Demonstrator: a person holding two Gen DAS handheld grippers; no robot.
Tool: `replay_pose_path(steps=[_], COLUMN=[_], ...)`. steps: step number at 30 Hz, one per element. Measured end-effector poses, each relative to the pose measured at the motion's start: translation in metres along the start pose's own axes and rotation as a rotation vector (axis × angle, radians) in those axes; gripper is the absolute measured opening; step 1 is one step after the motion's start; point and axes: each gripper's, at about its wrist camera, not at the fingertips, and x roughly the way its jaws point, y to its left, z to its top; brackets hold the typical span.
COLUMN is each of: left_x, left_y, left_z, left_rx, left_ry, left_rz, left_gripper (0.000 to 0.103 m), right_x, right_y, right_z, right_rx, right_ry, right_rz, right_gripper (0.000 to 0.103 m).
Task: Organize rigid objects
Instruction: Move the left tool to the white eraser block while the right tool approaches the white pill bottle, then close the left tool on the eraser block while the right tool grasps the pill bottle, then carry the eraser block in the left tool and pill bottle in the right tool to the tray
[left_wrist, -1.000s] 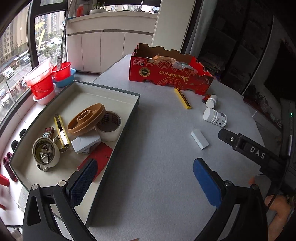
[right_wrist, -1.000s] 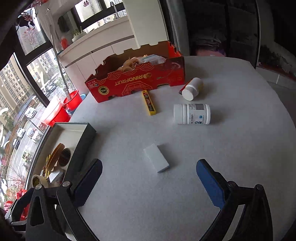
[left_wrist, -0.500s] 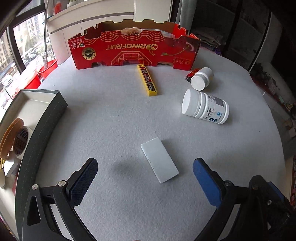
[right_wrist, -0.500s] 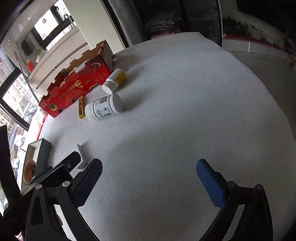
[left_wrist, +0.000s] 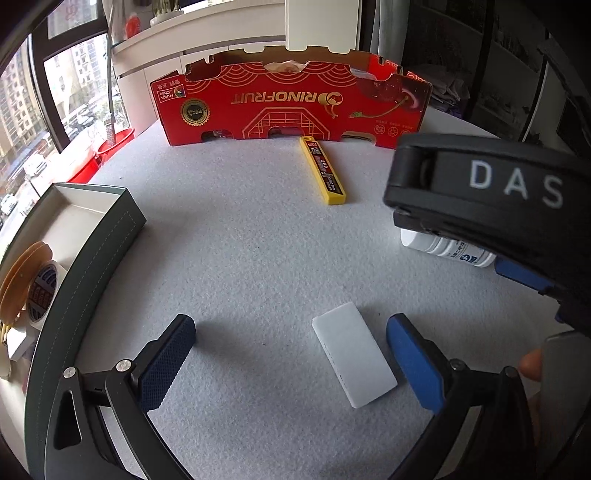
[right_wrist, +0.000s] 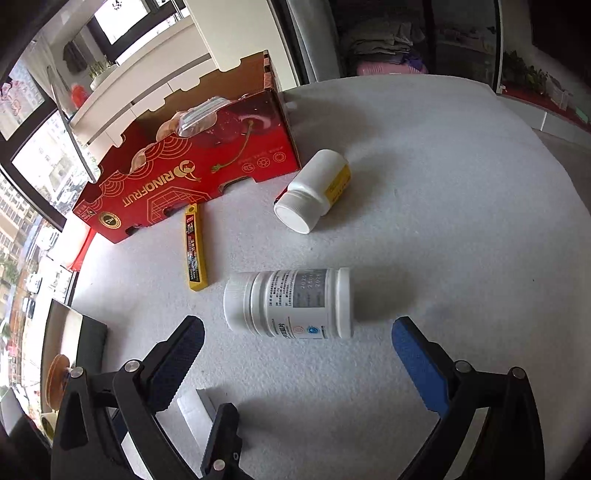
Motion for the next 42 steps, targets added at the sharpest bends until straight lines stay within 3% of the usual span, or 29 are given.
replay_pose_path(steps=[4, 5, 6, 9, 13, 15, 18, 19, 20, 24, 32, 36, 42], left_x=[0.001, 0.002, 0.002, 0.0, -0.005, -0.009, -0.018, -0.022, -0.025, -0.042, -0.088, -0.105, -0.108], left_y=[-0.007, -0.008, -0.011, -0.016, -0.02, -0.023, -0.03, -0.032, -0.034, -0.031, 0.002, 0.014, 0.013], left_z=[0.002, 0.003, 0.004, 0.003, 0.0, -0.002, -0.006, -0.009, -0.013, -0.036, -0.102, -0.128, -0.136], left_rx=[-0.014, -0.008, 0.002, 0.023, 0.052, 0.073, 0.146, 0.177, 0.205, 0.277, 0.327, 0.332, 0.325], left_ry=[-0.001, 0.002, 0.005, 0.022, 0.024, 0.02, 0.011, 0.013, 0.016, 0.041, 0.041, 0.015, -0.031], left_rz=[0.014, 0.014, 0.009, -0.008, -0.036, -0.057, -0.117, -0.138, -0.152, -0.202, -0.257, -0.25, -0.229], left_gripper=[0.103, 0.103, 0.103, 0.102, 0.092, 0.083, 0.05, 0.033, 0.025, 0.025, 0.025, 0.025, 0.025], right_x=[0.009, 0.012, 0.012, 0.004, -0.018, -0.035, -0.061, -0.07, -0.077, -0.102, -0.128, -0.134, -0.132], right_y=[0.003, 0.004, 0.007, -0.002, -0.032, -0.048, -0.071, -0.077, -0.083, -0.09, -0.067, -0.061, -0.054], right_z=[0.006, 0.007, 0.009, 0.007, -0.014, -0.032, -0.063, -0.074, -0.084, -0.125, -0.192, -0.211, -0.225], right_rx=[-0.047, -0.073, -0.108, -0.099, -0.05, -0.048, -0.02, -0.006, 0.009, 0.029, -0.096, -0.111, -0.127], right_ry=[0.012, 0.033, 0.033, 0.041, 0.042, 0.028, 0.006, 0.002, 0.001, 0.006, -0.005, -0.027, -0.063], right_rz=[-0.044, -0.055, -0.082, -0.05, -0.045, -0.07, -0.094, -0.097, -0.097, -0.07, -0.133, -0.152, -0.194], right_gripper=[0.097, 0.082, 0.074, 0.072, 0.072, 0.072, 0.072, 0.072, 0.072, 0.072, 0.072, 0.072, 0.072])
